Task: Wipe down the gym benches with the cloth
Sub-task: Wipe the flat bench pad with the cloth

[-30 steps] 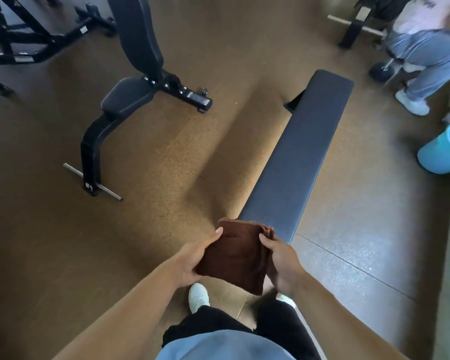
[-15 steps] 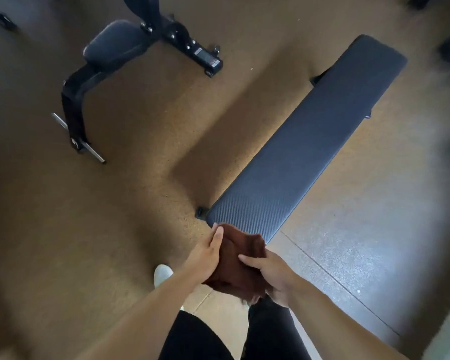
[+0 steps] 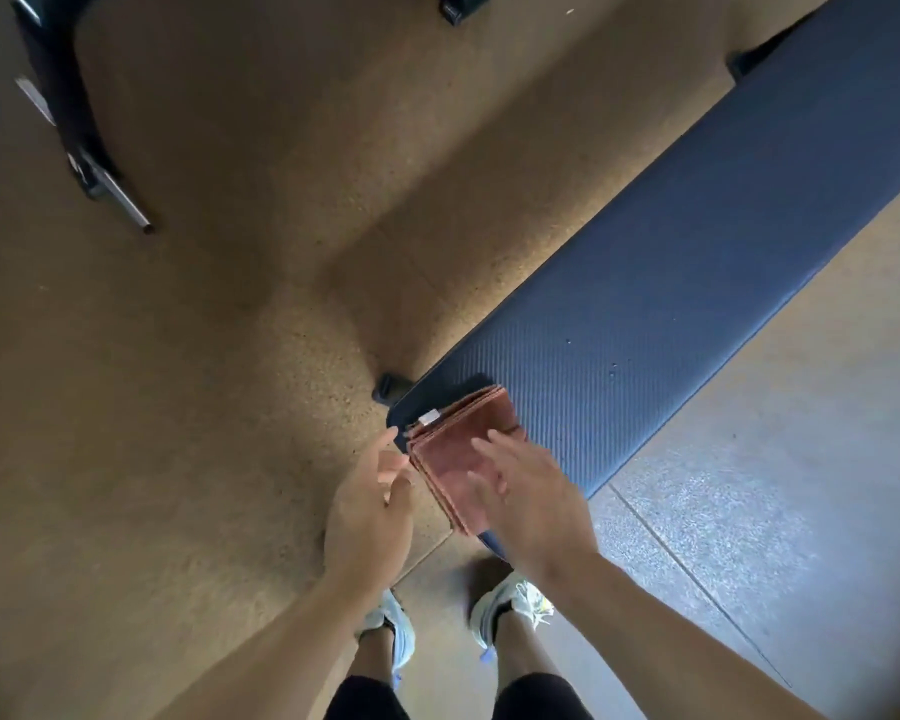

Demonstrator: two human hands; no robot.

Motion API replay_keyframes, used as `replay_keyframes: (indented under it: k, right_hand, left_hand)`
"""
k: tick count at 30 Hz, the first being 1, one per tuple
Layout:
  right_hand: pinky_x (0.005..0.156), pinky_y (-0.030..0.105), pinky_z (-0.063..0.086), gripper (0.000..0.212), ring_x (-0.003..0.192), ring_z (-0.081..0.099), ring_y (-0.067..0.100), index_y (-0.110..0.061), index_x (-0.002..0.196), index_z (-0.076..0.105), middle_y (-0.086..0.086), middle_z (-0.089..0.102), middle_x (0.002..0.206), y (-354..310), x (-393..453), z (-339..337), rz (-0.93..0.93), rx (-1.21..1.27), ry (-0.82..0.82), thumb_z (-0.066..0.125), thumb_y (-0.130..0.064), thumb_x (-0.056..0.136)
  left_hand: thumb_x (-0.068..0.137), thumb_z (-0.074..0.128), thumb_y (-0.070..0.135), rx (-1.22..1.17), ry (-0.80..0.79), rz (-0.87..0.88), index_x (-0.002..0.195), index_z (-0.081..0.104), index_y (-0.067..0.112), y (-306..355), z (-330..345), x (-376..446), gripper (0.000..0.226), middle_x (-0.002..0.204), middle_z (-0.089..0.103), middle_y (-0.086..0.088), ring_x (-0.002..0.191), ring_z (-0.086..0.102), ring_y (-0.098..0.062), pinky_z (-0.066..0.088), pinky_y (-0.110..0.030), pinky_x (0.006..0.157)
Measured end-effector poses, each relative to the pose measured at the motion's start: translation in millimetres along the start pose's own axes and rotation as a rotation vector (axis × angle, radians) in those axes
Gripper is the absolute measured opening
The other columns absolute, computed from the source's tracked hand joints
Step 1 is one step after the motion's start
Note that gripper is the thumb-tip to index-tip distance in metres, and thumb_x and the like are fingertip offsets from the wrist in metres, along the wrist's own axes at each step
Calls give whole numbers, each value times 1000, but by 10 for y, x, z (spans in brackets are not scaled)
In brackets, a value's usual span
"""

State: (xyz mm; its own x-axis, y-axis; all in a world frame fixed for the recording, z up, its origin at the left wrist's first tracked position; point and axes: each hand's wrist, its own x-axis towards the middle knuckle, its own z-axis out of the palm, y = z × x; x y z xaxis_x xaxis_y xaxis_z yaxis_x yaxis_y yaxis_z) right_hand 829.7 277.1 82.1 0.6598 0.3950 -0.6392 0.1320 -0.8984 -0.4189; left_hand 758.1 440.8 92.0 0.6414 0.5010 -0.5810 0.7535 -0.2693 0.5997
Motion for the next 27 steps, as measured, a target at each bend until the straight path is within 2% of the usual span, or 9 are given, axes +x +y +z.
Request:
replay_keyframes:
  k: [3,6,8,13,15,18,21,24,27]
  right_hand:
    - [129,48,-3,64,159,-9,25,-37,161,21,-4,9,171,122,257,477,-166,-264,144,26,-65,103]
    - [125,63,4,76,159,-5,36,-33,163,16,3,11,173,143,539,841,-205,-397,160,28,-72,99]
    - [123,68,5,82,158,2,40,-31,163,19,5,12,172,121,659,968,-186,-436,221,34,-74,96]
    - [123,67,8,66,158,7,39,-37,163,17,2,18,171,189,897,807,-221,-465,330,28,-62,103]
    - [124,66,5,62,158,4,38,-39,163,12,-1,15,172,253,1163,584,-123,-480,389,24,-53,104]
    - [125,63,1,60,158,3,37,-38,162,17,-4,16,172,330,1643,157,151,-332,561,27,-47,104]
    - [126,60,-2,66,159,-2,35,-37,162,20,-3,12,173,229,1844,-11,294,-118,582,30,-60,100]
    - [127,53,-4,80,159,-1,35,-40,161,19,-4,10,173,-71,1589,318,143,-261,520,33,-76,91]
    - [125,55,14,62,158,14,34,-39,157,34,-6,27,169,-232,1166,736,-63,-297,487,38,-55,98]
  left_hand:
    - [98,55,8,90,19,127,141,51,28,-300,76,239,47,129,59,11,118,58,-8,50,-37,104]
    - [99,54,9,192,9,235,142,49,26,-461,144,468,47,138,53,11,129,50,-9,38,-25,106]
    - [100,53,13,215,7,324,144,48,23,-520,207,579,46,143,51,8,133,47,-10,37,-27,108]
    - [104,48,25,244,-58,404,155,34,21,-554,322,824,53,162,32,3,150,27,-13,24,-30,121]
    - [105,46,28,220,-95,344,158,26,22,-540,340,891,58,166,25,3,153,19,-13,16,-27,122]
    - [105,45,31,147,-109,285,159,21,21,-567,304,946,60,166,23,3,153,21,-13,19,-33,125]
    - [105,43,36,125,-107,297,159,22,21,-717,205,938,60,166,24,5,152,23,-10,23,-34,124]
    - [102,39,45,131,-104,321,159,23,23,-859,82,844,63,166,24,8,150,20,-3,21,-33,123]
    - [98,36,51,146,-104,328,159,25,23,-913,8,708,68,164,25,12,146,19,2,19,-27,120]
